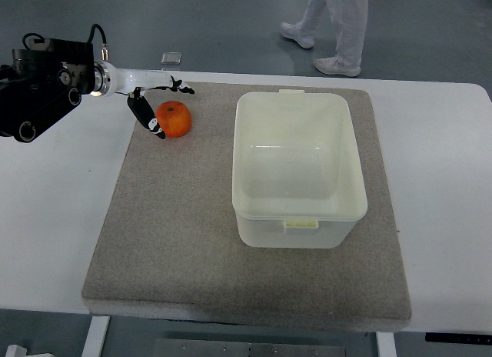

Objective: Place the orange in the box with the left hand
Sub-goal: 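Lower the left hand over the orange and close fingers around it, then lift the orange with the left hand and carry it over the box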

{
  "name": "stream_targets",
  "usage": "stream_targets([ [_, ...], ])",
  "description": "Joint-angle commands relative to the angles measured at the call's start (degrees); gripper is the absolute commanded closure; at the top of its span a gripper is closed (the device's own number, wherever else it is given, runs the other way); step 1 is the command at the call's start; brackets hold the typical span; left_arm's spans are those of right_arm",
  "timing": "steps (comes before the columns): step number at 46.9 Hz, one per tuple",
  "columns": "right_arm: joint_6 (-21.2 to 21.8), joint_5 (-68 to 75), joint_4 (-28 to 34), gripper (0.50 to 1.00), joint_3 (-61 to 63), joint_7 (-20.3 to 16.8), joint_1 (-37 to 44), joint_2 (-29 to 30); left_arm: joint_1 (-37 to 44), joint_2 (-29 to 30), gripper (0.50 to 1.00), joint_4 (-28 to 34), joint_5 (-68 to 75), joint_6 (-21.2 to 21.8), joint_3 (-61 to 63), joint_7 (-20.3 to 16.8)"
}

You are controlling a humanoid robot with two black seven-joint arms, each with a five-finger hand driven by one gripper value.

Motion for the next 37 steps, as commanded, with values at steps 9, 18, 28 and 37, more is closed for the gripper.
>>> stream_targets([
  [9,0.00,0.00,0.00,0.556,0.00,-0.01,-0.01,0.00,-0.14,-2.30,0.516,1.46,0.55,9.97,7.87,0.27],
  [18,0.00,0.00,0.00,0.556,0.00,-0.01,-0.01,0.00,-0.31,-2.30,0.576,1.64,0.64,10.15,8.04,0.71],
  [28,0.00,0.00,0.00,0.556,0.00,-0.01,-0.01,0.00,-1.02,-2.30,0.857,1.64,0.82,10.15,8.83,0.89],
  [37,0.00,0.00,0.00,0.556,0.00,-0.01,-0.01,0.00,-1.72,-2.21,0.907,1.99,0.82,10.15,10.24,0.98],
])
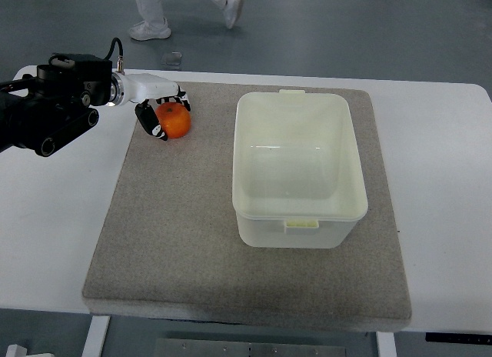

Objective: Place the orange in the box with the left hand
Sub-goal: 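Lift the orange with the left hand and carry it over the box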

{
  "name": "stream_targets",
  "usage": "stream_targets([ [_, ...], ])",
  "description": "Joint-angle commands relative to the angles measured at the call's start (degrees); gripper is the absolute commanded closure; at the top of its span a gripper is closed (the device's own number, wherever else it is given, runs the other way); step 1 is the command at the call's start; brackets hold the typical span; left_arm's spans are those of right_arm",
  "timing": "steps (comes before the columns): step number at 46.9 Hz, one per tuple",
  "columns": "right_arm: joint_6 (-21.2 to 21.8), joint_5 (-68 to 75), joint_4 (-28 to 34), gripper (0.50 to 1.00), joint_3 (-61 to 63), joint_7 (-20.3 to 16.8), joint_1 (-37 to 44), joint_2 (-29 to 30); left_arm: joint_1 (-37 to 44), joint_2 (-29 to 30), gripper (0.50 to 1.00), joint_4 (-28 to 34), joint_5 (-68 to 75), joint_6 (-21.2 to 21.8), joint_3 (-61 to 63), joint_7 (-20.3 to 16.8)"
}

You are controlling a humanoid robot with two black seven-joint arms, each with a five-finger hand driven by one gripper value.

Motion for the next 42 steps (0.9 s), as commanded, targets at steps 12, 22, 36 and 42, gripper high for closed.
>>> stream_targets([
  [12,0.00,0.00,0.00,0.556,0.00,0.00,0.00,0.00,-5.27,0.73,1.000,-0.25,-1.14,-1.41,0.01,0.01],
  [22,0.00,0.00,0.00,0.556,0.00,0.00,0.00,0.00,-11.60,7.75,1.000,-12.89,-1.85,-6.33,-2.71,-0.35],
  [36,0.00,0.00,0.00,0.556,0.00,0.00,0.00,0.00,-16.00,11.19,1.000,-31.71,-1.85,-11.08,-9.13,-0.26],
  [42,0.00,0.00,0.00,0.556,0.00,0.00,0.00,0.00,-17.23,7.16,1.000,-33.03,-1.23,-11.08,-9.13,-0.26],
])
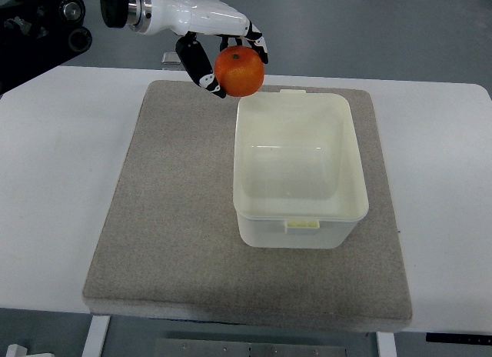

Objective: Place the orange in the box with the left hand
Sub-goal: 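Lift the orange with the left hand and carry it over the box, then lower the orange into the box and open the left hand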

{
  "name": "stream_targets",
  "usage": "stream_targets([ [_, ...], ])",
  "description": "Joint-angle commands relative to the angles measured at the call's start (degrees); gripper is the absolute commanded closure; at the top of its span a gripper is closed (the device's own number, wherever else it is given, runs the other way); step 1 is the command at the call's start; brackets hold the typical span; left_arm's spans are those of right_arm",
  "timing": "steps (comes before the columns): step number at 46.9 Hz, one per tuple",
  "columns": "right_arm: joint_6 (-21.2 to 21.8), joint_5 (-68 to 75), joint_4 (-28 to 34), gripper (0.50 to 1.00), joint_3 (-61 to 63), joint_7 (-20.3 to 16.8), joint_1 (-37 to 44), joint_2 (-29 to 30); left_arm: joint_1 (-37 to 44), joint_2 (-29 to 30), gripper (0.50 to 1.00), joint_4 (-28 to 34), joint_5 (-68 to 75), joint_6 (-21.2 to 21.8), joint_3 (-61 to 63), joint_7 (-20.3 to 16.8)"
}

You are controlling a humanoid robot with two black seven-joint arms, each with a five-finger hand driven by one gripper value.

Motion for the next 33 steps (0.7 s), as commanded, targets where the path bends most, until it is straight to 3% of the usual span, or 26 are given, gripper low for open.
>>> stream_targets([
  [1,0.00,0.00,0.00,0.556,0.00,0.00,0.01,0.00,-0.27,-4.25,1.000,-0.55,0.37,-0.08,0.13,0.02],
  [15,0.00,0.00,0.00,0.556,0.00,0.00,0.01,0.00,0.87,-13.93,1.000,0.59,4.59,-0.08,2.06,0.28],
  [33,0.00,0.00,0.00,0.556,0.00,0.00,0.01,0.00,3.51,-14.55,1.000,2.79,9.95,0.71,5.67,0.37],
])
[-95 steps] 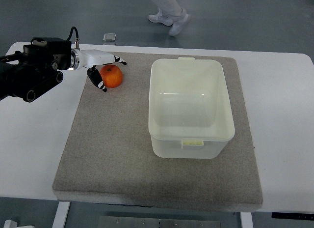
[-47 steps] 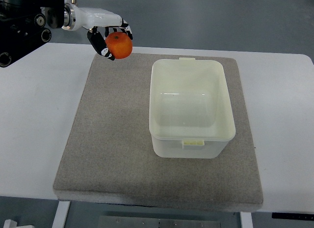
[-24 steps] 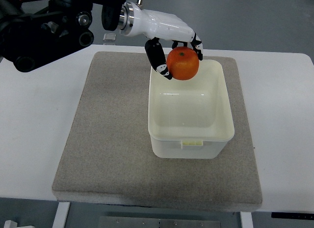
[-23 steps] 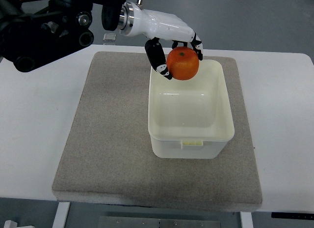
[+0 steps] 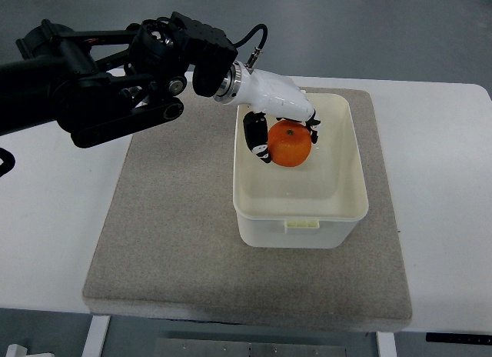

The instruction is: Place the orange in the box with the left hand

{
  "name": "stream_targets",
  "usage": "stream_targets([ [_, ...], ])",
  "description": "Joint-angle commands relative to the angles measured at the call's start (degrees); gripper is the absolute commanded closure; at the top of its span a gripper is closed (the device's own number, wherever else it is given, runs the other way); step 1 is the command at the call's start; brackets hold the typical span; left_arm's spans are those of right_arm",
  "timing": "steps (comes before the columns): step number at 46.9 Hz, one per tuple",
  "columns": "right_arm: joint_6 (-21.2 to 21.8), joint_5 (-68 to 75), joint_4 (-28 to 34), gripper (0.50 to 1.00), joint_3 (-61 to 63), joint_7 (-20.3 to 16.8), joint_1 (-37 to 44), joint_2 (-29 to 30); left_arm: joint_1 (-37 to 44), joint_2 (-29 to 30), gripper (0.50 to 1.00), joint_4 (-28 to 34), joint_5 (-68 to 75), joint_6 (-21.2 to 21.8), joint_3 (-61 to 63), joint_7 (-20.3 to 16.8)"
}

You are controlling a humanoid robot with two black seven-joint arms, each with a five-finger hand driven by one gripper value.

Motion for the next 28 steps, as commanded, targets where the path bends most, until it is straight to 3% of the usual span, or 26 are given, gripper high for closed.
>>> stream_targets([
  [1,0.00,0.00,0.00,0.556,0.00,0.01,0.00,0.00,0.47,0.00,0.967,0.14,0.04,0.02,0.12,-0.01],
  [4,0.00,0.00,0.00,0.556,0.00,0.01,0.00,0.00,1.00,-0.26,0.868,0.22,0.04,0.02,0.12,-0.01],
  [9,0.00,0.00,0.00,0.556,0.00,0.01,0.00,0.00,1.44,-0.79,0.759,0.22,-0.05,0.02,-0.05,-0.01],
  [13,0.00,0.00,0.00,0.556,0.00,0.01,0.00,0.00,1.44,-0.79,0.720,0.22,-0.40,0.02,-0.06,-0.01],
  [16,0.00,0.00,0.00,0.556,0.00,0.01,0.00,0.00,1.53,-0.79,0.652,0.22,-0.83,0.11,-0.14,-0.01],
  [20,0.00,0.00,0.00,0.556,0.00,0.01,0.00,0.00,1.44,-0.62,0.632,0.14,-1.10,0.11,-0.14,-0.01],
  [25,0.00,0.00,0.09,0.556,0.00,0.01,0.00,0.00,1.35,0.00,0.540,0.05,-1.71,0.20,-0.85,-0.01],
  [28,0.00,0.00,0.00,0.556,0.00,0.01,0.00,0.00,1.26,0.26,0.534,0.05,-3.73,0.20,-1.02,-0.01],
])
